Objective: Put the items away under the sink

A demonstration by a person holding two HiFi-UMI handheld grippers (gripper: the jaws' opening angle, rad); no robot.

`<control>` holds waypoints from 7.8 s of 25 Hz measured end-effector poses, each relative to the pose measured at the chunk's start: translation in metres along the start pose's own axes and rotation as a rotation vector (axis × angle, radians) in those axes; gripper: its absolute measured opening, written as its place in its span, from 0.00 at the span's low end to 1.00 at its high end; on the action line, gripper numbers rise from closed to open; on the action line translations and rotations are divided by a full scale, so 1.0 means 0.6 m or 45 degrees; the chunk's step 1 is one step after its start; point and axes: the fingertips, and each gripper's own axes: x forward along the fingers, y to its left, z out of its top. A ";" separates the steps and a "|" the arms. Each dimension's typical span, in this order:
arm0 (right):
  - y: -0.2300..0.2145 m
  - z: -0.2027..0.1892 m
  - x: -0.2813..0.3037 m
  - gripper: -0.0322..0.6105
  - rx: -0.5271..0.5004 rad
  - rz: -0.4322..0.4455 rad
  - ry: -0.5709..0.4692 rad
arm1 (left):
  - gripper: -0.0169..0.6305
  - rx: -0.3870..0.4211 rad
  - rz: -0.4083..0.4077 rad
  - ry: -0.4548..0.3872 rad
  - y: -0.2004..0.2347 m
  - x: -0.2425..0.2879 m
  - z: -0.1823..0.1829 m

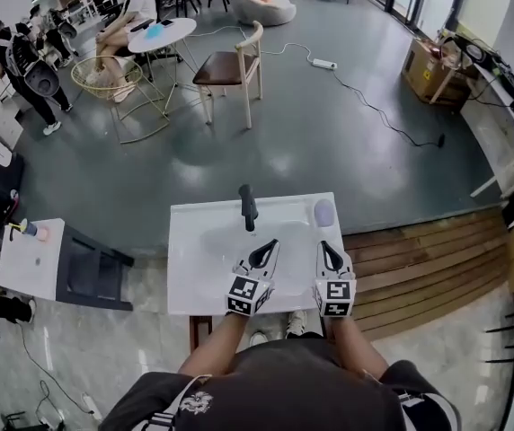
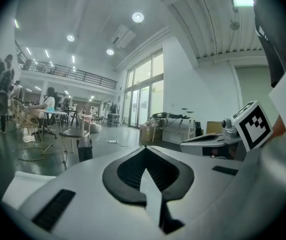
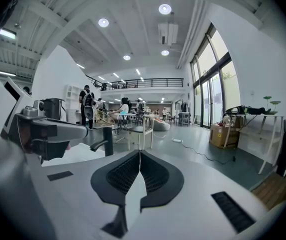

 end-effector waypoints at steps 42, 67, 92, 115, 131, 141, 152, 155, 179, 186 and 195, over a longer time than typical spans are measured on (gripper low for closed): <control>-0.123 -0.208 0.280 0.76 0.133 0.047 0.624 | 0.02 -0.029 0.046 0.225 0.058 0.153 -0.099; -0.113 -0.170 0.248 0.76 0.087 0.081 0.619 | 0.02 -0.014 0.047 0.229 0.053 0.102 -0.090; 0.123 -0.138 -0.090 0.76 0.136 0.063 0.472 | 0.02 -0.015 -0.067 0.126 -0.045 -0.189 -0.091; 0.221 -0.198 -0.338 0.76 0.119 0.175 0.372 | 0.02 0.010 0.099 0.070 -0.200 -0.393 -0.107; 0.353 -0.219 -0.480 0.76 0.121 0.261 0.345 | 0.02 -0.054 0.300 0.076 -0.234 -0.594 -0.138; 0.436 -0.199 -0.443 0.76 0.094 0.277 0.303 | 0.02 -0.035 0.254 0.120 -0.152 -0.630 -0.180; 0.428 -0.296 -0.380 0.76 0.108 0.215 0.390 | 0.02 -0.087 0.194 0.160 -0.130 -0.577 -0.262; 0.423 -0.346 -0.353 0.76 0.107 0.193 0.403 | 0.02 -0.124 0.198 0.158 -0.118 -0.549 -0.312; 0.417 -0.914 -0.086 0.76 0.077 0.149 0.320 | 0.02 -0.057 0.207 0.033 -0.040 -0.352 -0.915; 0.422 -0.955 -0.047 0.76 0.058 0.142 0.284 | 0.02 -0.051 0.288 0.029 0.004 -0.342 -0.971; 0.427 -0.914 -0.039 0.76 0.046 0.156 0.270 | 0.02 -0.038 0.320 0.022 0.011 -0.343 -0.952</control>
